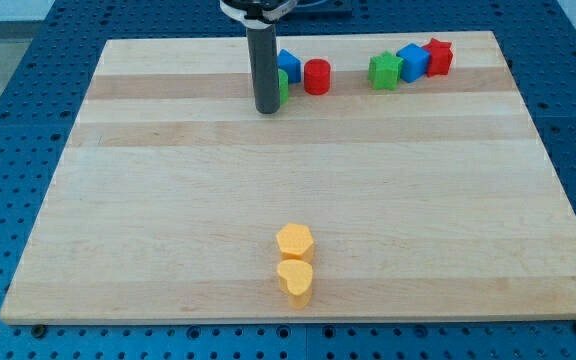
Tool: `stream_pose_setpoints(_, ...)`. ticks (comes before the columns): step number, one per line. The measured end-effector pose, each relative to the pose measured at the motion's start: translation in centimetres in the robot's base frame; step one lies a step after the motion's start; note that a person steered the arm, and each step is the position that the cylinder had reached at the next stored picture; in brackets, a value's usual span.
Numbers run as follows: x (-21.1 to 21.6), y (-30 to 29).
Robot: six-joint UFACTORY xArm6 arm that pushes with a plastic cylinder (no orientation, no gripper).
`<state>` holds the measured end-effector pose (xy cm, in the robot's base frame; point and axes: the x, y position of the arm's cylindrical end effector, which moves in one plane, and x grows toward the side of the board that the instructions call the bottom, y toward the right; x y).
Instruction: Move your arm to the top of the blue cube
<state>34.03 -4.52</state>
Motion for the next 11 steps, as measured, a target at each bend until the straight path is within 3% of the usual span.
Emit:
stream_pose_setpoints(2,0.4,0.5)
stream_pose_setpoints(3,4.2,5.2)
stream_pose_setpoints(4,4.3,11.6)
stream_pose_setpoints(7,-4.5,32.0)
stream_pose_setpoints(9,-13.0,34.5)
stream_pose_setpoints(11,-14.8,32.0)
